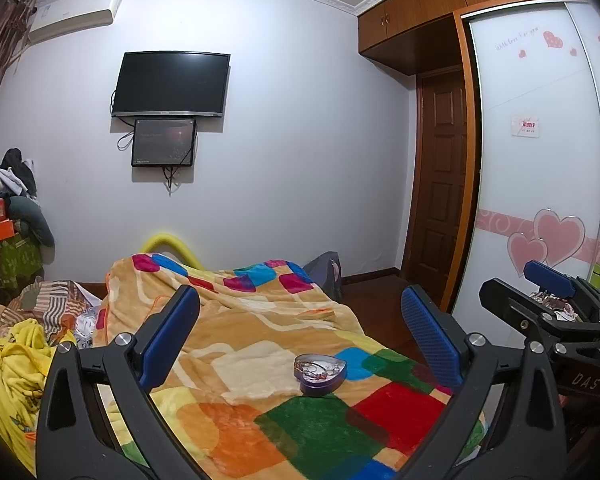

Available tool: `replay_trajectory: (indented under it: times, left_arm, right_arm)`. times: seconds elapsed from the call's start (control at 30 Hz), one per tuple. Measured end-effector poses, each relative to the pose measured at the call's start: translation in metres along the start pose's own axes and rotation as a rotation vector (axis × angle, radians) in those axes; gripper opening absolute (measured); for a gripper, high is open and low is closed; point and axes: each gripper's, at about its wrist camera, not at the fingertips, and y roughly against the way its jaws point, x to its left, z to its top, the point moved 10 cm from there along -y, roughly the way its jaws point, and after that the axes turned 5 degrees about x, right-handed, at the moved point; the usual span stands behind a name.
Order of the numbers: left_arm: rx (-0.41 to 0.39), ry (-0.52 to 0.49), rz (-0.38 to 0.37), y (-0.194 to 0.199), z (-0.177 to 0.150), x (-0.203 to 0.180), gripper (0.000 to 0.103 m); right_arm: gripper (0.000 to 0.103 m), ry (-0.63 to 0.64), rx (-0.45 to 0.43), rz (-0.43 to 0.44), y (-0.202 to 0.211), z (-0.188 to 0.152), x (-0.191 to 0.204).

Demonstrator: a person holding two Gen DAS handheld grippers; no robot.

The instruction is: Organize jewelry

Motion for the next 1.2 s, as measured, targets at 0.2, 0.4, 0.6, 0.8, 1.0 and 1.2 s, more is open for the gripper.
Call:
replay_trajectory:
  times: [0.2,0.4,0.6,0.8,1.0,1.2]
  left_arm:
    - [0.001,-0.003,-0.002,-0.0005,-0.0004,-0.001,0.102]
    - [0.0,0.005,-0.007,-0.0009,-0.0002,-0.0013,0.102]
    - [0.001,0.02,-0.015,-0.0005,-0.0008,0.0022,0.103]
    - [0.005,0.019,-0.023,-0.0009,-0.0012,0.0022,0.103]
    - [0.006,0.009,-0.031,-0.0012,-0.0011,0.0008,0.103]
    - [0.009,0.016,-0.027,-0.0021,-0.0016,0.0028,0.103]
  right_arm:
    - [0.098,-0.002,0.0,0.001,0.0,0.0002,0.0003]
    - [0.098,-0.003,-0.001,0.0,-0.0001,0.0,-0.0001]
    - [0.098,-0.004,-0.001,-0.001,0.0001,-0.001,-0.0007]
    - [0.098,-0.008,-0.001,-0.001,0.0002,-0.0021,-0.0021]
    - [0.098,-0.011,0.002,0.0,-0.0003,-0.0033,-0.0031]
    - [0.098,-0.012,0.008,-0.001,-0.0014,-0.0048,-0.0037]
